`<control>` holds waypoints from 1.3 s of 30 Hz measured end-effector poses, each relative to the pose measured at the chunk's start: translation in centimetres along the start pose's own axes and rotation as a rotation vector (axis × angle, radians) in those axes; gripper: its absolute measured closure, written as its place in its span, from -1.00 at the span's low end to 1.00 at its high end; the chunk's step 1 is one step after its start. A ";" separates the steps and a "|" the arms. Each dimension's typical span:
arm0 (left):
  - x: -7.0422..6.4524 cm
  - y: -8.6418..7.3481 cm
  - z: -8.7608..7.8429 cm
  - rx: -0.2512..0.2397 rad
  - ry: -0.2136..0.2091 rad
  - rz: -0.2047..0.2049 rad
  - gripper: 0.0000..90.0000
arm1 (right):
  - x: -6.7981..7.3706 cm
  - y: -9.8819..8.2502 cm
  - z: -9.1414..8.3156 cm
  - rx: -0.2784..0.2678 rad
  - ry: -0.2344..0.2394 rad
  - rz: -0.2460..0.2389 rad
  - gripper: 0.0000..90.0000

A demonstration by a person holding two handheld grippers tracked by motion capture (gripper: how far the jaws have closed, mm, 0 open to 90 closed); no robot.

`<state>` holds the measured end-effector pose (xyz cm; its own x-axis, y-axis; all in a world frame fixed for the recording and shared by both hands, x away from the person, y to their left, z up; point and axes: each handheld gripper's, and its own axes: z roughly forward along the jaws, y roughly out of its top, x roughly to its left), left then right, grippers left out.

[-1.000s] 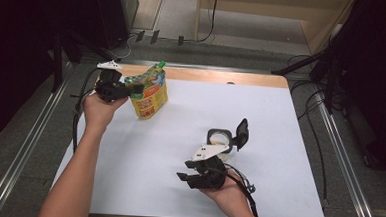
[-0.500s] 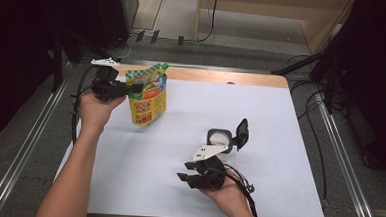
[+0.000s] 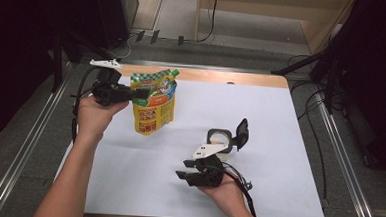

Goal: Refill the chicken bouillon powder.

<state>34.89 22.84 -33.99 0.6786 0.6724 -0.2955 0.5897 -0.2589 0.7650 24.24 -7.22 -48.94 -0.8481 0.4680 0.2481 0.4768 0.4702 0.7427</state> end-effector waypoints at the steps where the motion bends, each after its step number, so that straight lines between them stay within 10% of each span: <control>1: -0.3 0.0 -0.1 0.003 -0.008 0.005 0.95 | 0.0 0.0 0.0 -0.003 -0.002 -0.001 0.19; 26: -7.8 0.2 -0.7 0.084 -0.148 0.100 0.96 | -1.1 0.1 0.4 -0.068 -0.123 0.033 0.10; 39: -9.2 -1.2 -1.1 0.107 -0.223 0.052 0.96 | -0.8 0.0 1.5 -0.081 -0.144 0.016 0.18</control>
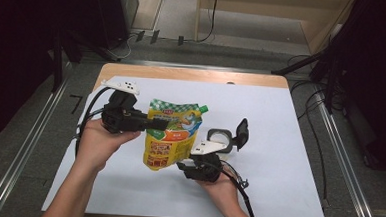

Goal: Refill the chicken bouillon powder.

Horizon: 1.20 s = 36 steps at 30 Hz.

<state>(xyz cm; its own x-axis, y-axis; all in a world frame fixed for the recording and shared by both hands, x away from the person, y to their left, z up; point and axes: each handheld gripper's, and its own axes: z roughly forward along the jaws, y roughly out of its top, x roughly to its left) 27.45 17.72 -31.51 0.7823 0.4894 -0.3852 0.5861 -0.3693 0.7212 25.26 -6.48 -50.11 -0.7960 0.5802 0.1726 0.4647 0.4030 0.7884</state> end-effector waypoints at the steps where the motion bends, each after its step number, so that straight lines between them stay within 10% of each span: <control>1: -0.1 0.0 -0.1 0.001 -0.006 -0.003 0.97 | 0.0 0.0 0.1 -0.006 0.001 0.001 0.19; 8: -0.3 -0.2 -0.1 0.003 -0.047 -0.037 0.97 | 0.3 -0.3 0.4 -0.051 -0.004 0.003 0.21; 17: 0.3 -0.7 1.2 0.014 -0.038 -0.074 0.96 | 2.4 -0.1 0.5 -0.065 -0.013 -0.206 0.31; 36: 0.1 -0.6 3.7 -0.002 0.001 -0.055 0.85 | 4.1 -0.2 0.4 -0.034 0.085 -0.175 0.28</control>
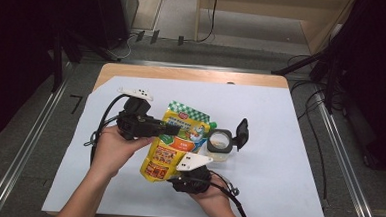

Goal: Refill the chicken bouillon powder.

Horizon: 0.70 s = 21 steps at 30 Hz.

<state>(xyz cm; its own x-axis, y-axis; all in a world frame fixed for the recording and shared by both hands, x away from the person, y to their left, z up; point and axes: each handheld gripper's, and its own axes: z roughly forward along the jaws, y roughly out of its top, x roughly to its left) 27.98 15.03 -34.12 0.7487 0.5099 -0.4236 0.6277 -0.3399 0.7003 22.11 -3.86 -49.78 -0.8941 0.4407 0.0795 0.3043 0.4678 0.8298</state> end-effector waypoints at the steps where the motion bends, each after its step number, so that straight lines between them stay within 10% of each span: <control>1: 0.0 0.0 0.1 -0.001 -0.003 -0.001 0.84 | 0.1 0.0 -0.1 0.003 0.004 0.003 0.29; 21: -0.7 0.5 3.4 0.066 0.069 0.052 0.72 | 1.3 0.6 -1.4 -0.026 0.073 0.079 0.28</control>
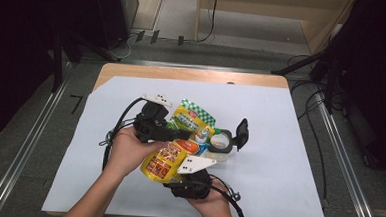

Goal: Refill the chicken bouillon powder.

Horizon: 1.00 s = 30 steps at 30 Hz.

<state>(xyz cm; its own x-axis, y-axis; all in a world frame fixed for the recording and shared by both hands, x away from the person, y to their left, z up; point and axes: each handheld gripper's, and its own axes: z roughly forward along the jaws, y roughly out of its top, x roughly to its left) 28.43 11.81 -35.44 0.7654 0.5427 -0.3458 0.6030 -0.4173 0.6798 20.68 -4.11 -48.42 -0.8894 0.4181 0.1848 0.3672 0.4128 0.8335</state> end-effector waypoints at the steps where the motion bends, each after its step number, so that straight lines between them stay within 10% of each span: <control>1: 0.0 0.0 0.1 0.005 0.008 0.003 0.72 | 0.0 0.0 0.0 0.001 0.006 0.007 0.27; 20: -0.1 0.4 1.0 0.033 0.048 -0.001 0.62 | 0.5 0.4 -0.2 0.013 0.014 0.010 0.27; 30: 0.5 0.5 1.6 0.082 -0.029 -0.045 0.49 | 0.0 0.4 -0.9 -0.036 0.092 0.074 0.29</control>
<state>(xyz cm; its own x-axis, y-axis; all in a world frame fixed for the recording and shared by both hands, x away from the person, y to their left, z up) 29.43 10.69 -36.34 0.7427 0.5412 -0.3943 0.6523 -0.4517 0.6087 20.59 -4.68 -47.60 -0.8819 0.3696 0.2926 0.4247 0.3537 0.8334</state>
